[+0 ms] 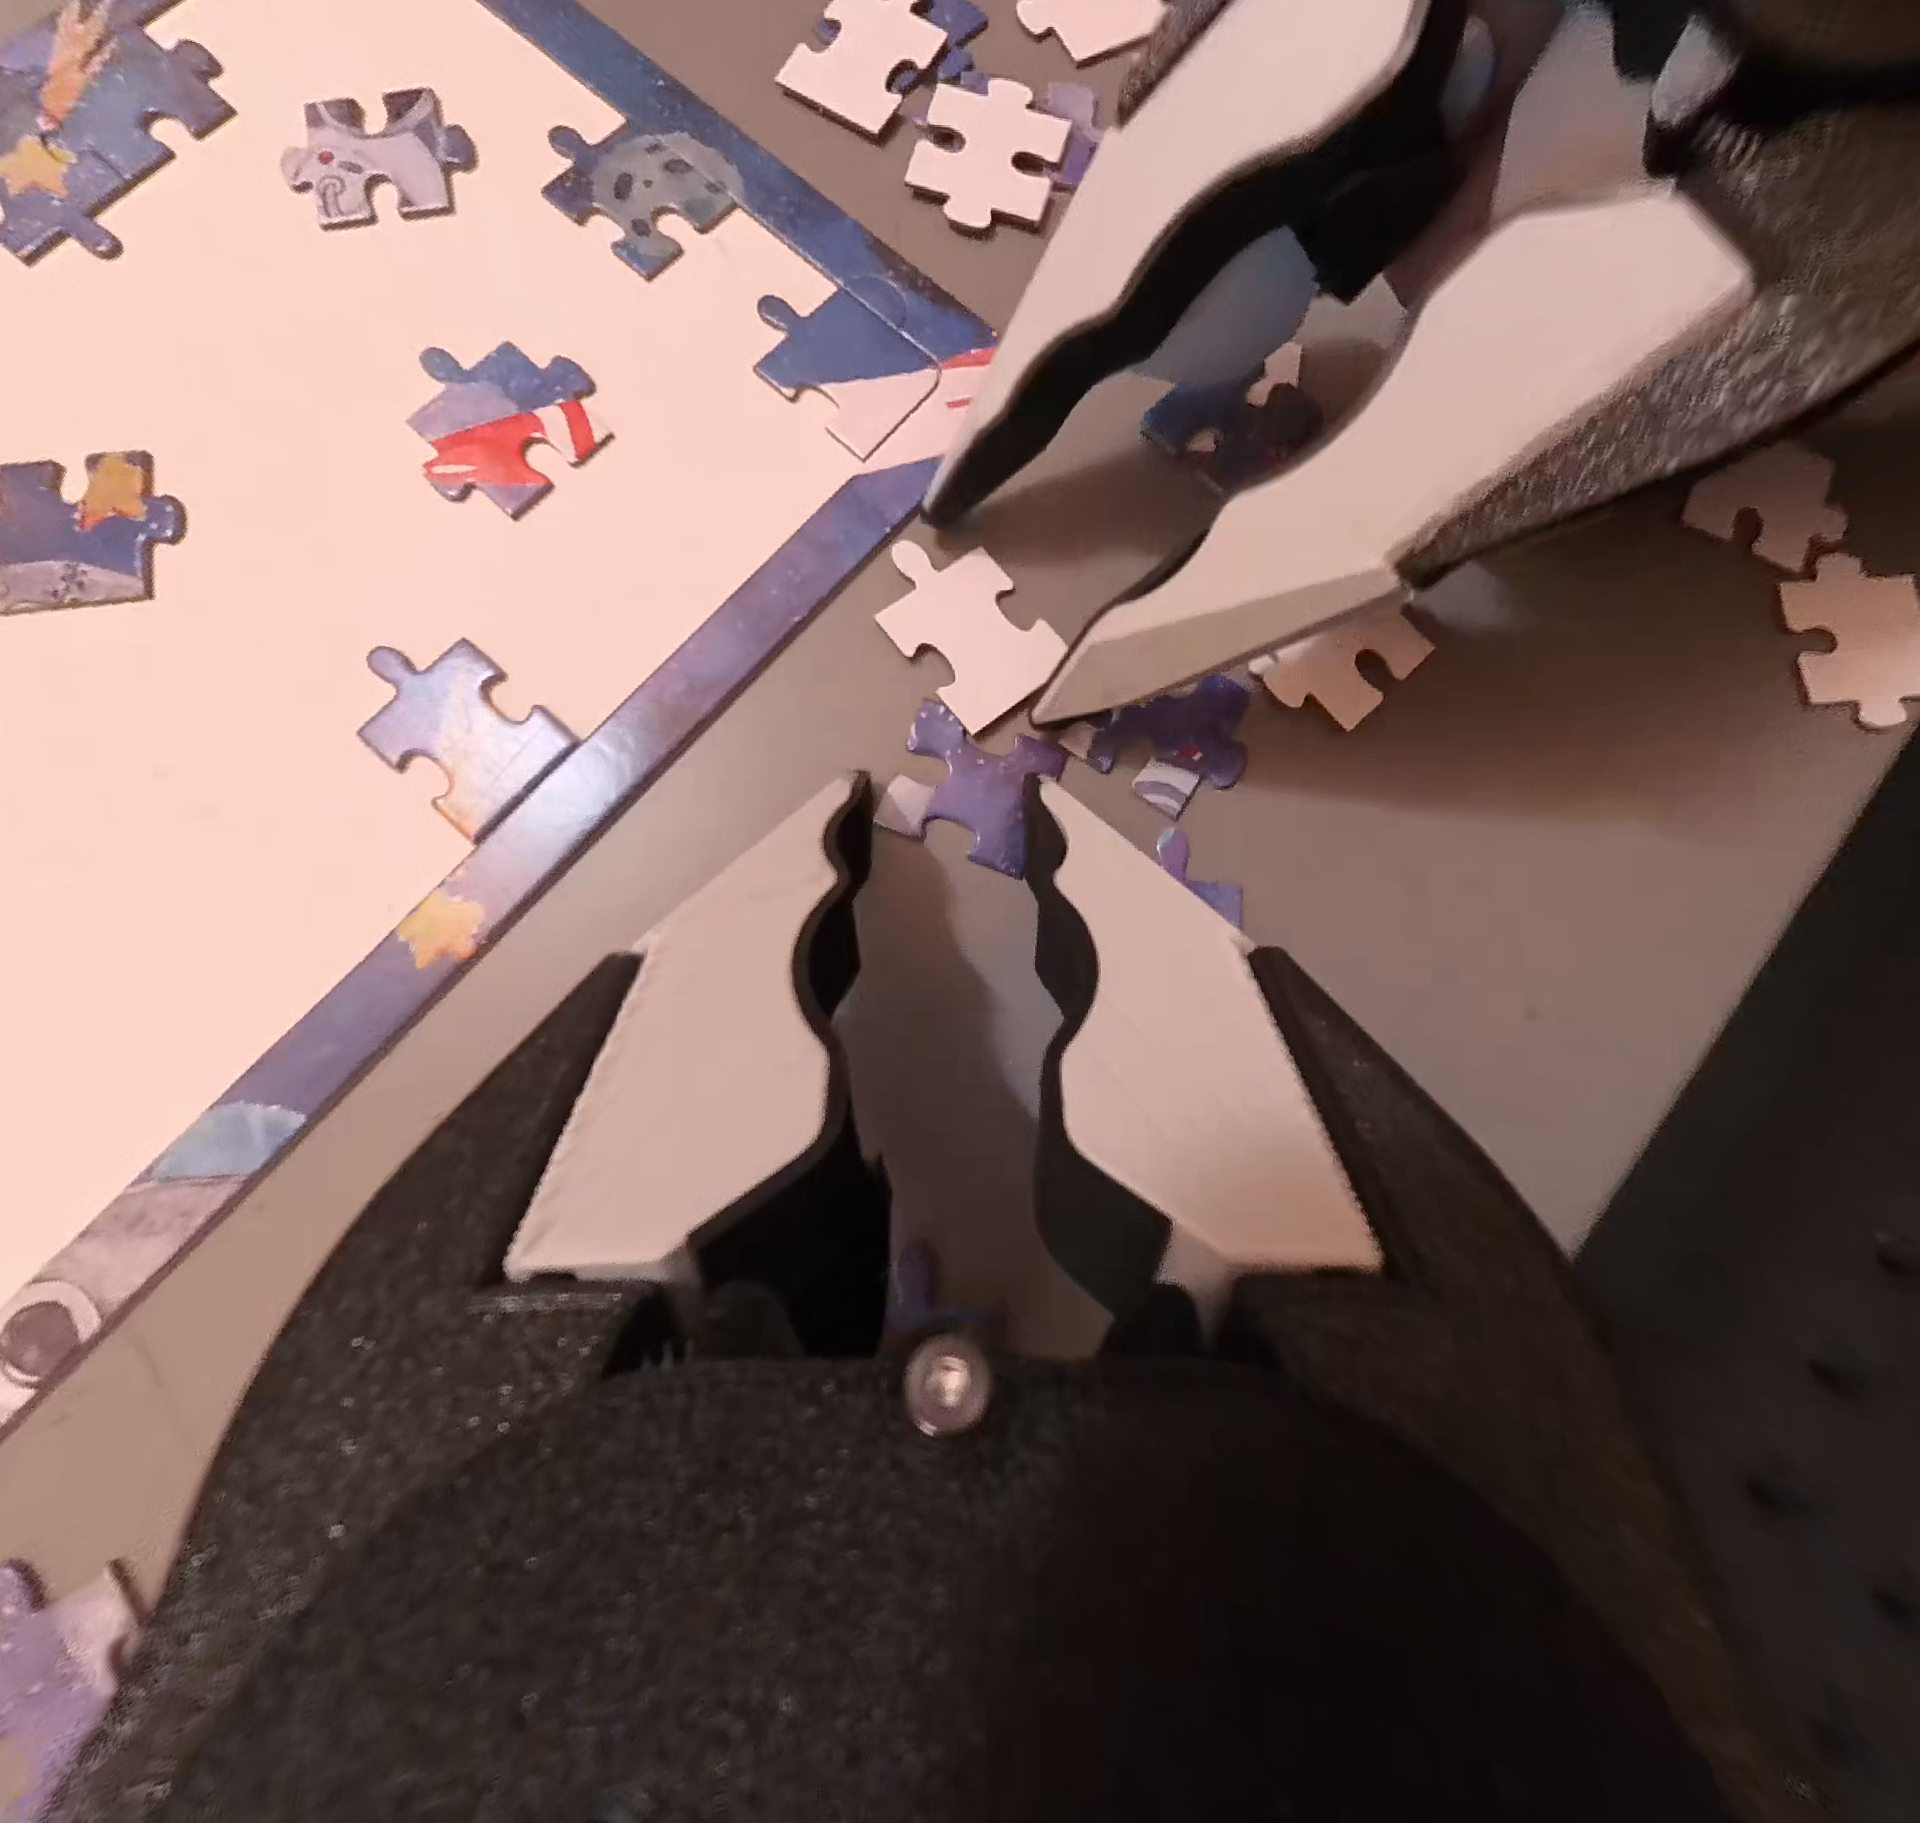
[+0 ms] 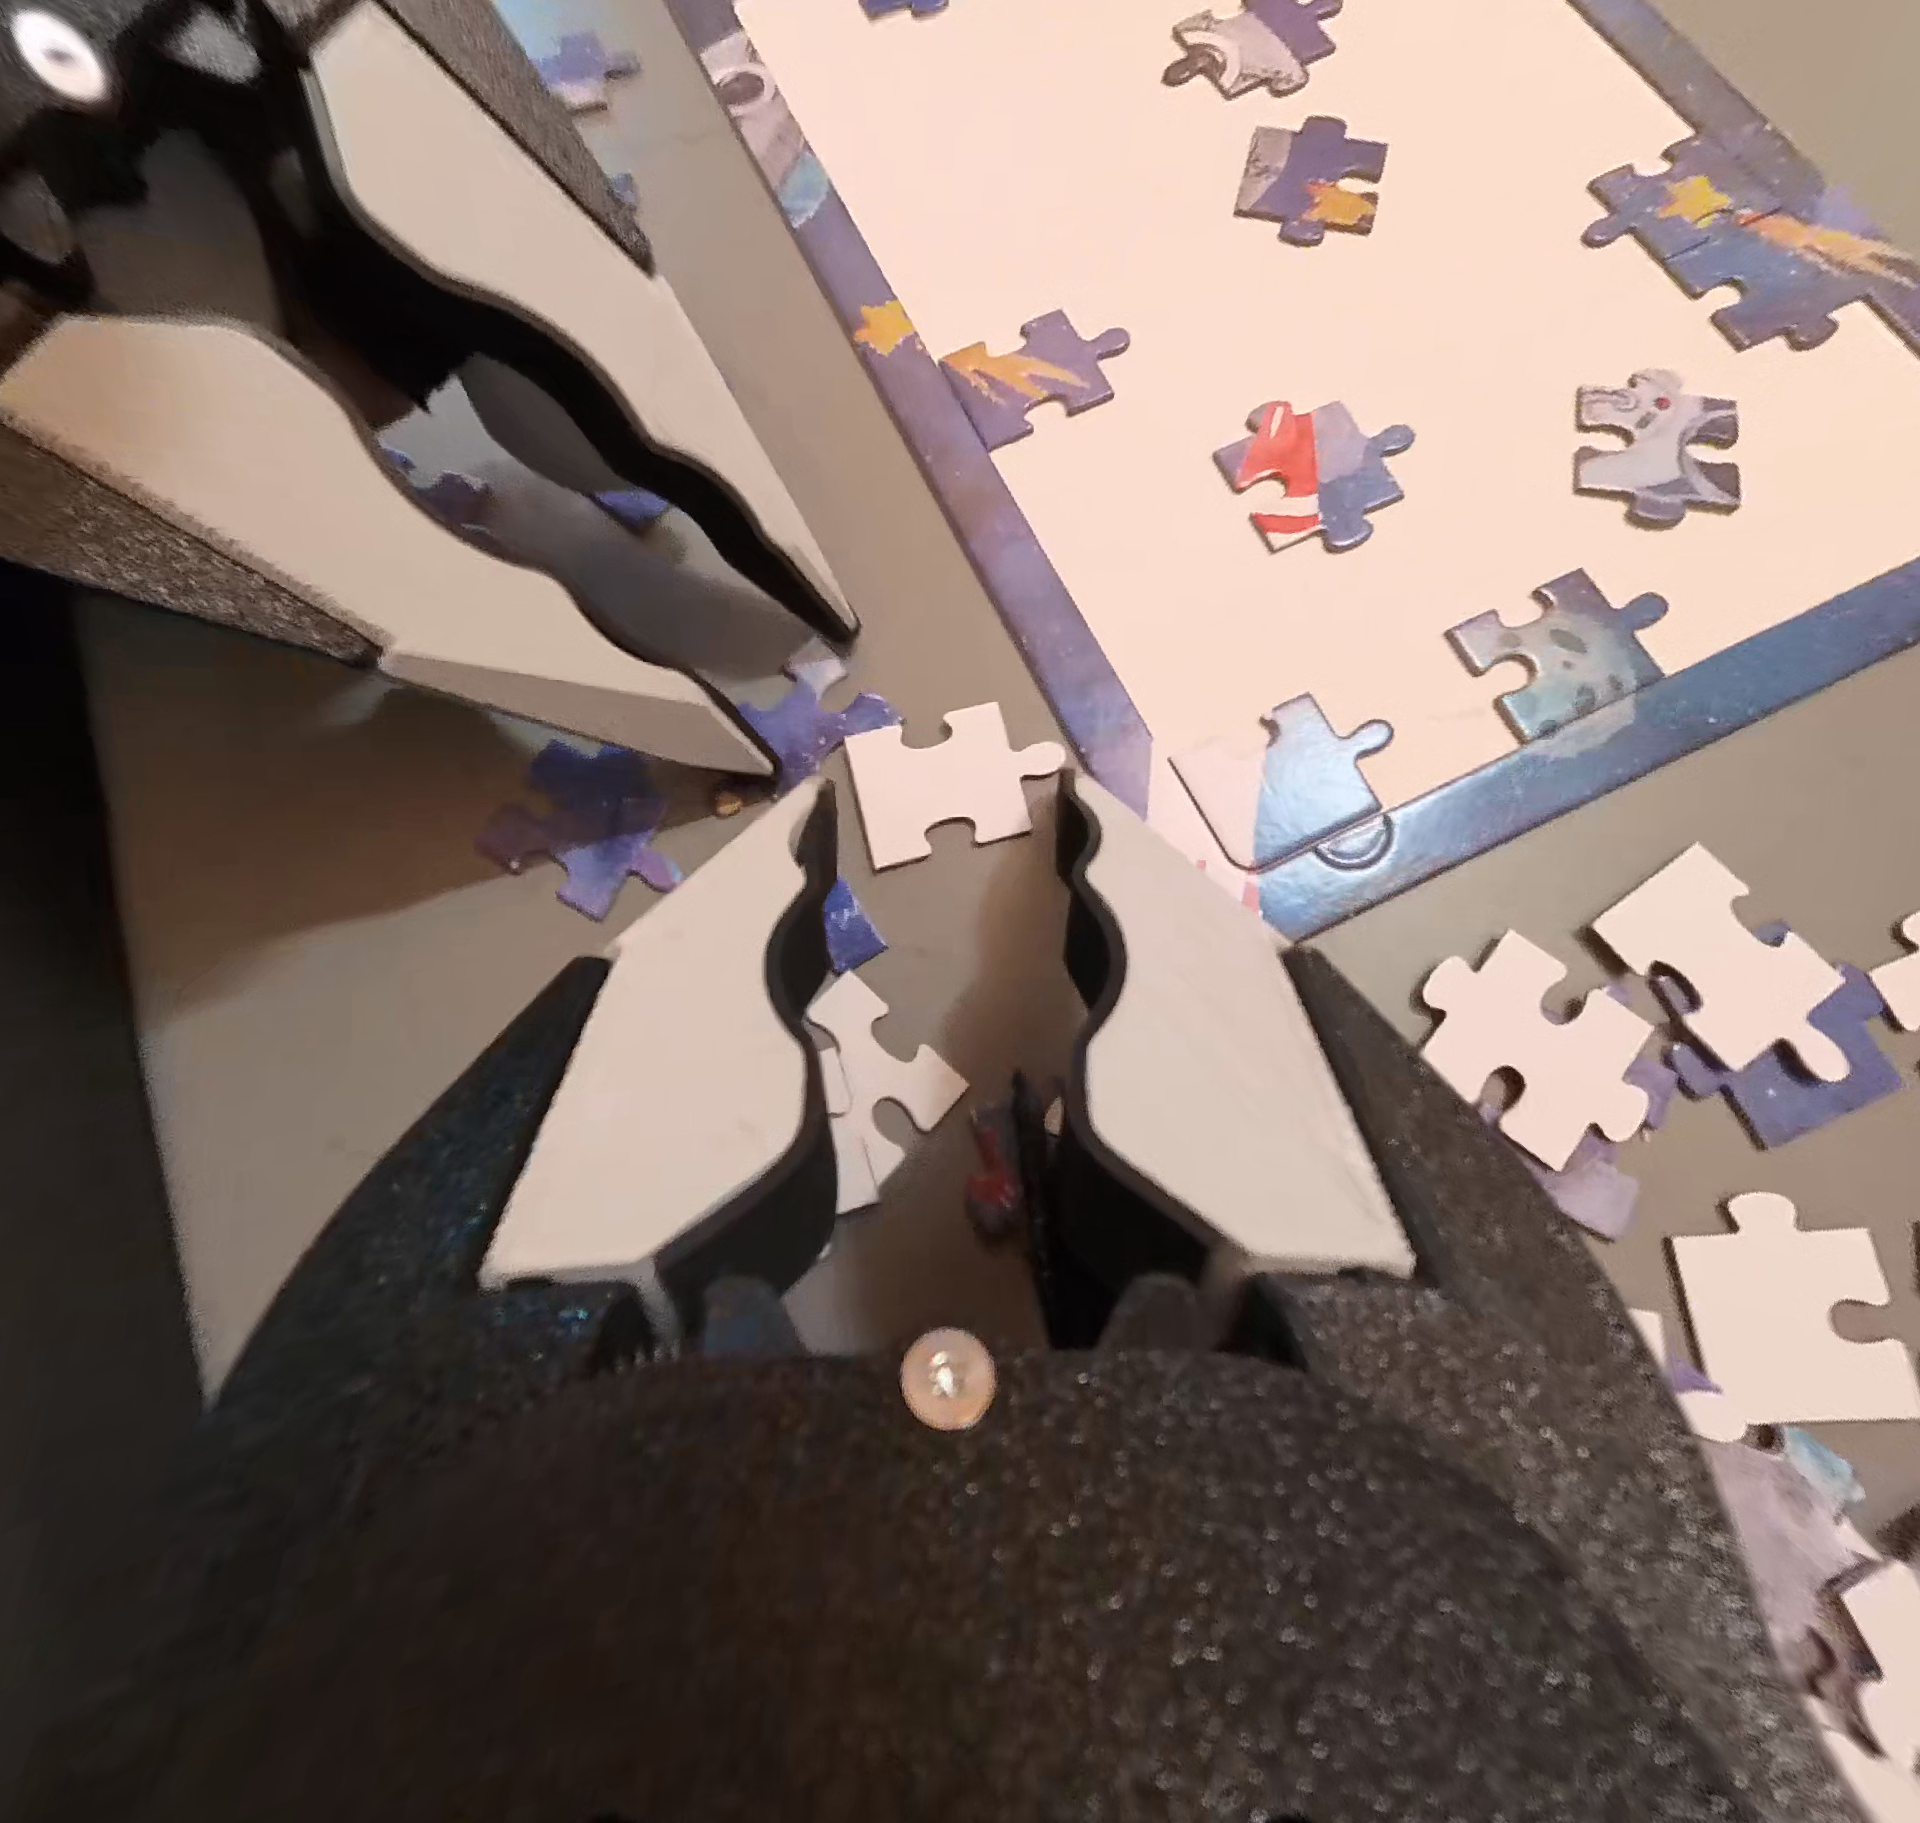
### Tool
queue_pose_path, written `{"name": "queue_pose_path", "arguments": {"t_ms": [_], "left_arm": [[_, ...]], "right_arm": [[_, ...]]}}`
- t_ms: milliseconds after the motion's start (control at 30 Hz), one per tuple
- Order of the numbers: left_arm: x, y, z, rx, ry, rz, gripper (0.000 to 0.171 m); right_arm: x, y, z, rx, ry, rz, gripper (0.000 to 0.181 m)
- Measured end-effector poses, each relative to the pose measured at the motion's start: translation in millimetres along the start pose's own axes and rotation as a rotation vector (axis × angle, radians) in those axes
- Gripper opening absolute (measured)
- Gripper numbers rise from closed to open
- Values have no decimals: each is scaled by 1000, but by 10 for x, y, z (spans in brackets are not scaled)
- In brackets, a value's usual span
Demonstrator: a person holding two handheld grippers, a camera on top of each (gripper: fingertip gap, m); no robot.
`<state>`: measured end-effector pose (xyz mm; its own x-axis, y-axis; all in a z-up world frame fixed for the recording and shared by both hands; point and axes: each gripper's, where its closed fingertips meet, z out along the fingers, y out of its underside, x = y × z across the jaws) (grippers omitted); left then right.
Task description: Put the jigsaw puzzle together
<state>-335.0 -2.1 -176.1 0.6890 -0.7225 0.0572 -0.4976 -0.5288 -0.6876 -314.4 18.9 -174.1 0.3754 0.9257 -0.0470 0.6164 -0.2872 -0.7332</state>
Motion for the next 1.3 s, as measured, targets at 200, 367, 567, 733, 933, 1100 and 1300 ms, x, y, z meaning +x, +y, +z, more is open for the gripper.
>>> {"name": "queue_pose_path", "arguments": {"t_ms": [200,367,567,733,933,1100,1300], "left_arm": [[-154,68,-117,-7,-35,-23,28],[-180,-52,-221,56,-66,73,29],[295,-583,-501,330,5,363,41],[736,-845,-789,445,411,174,44],[826,-1035,-920,611,702,-16,18],[619,-1096,-856,661,804,-254,1],[380,-1015,-641,581,815,-469,1]], "right_arm": [[-17,53,-5,-23,-9,-9,31],[-44,-33,-160,70,-128,150,31],[-474,-497,-871,338,-888,654,30],[-534,-595,-1346,430,-1264,778,31],[-650,-658,-1470,443,-1384,774,31],[-278,-638,-1347,530,-1245,894,33],[142,-524,-1197,619,-881,845,27]]}}
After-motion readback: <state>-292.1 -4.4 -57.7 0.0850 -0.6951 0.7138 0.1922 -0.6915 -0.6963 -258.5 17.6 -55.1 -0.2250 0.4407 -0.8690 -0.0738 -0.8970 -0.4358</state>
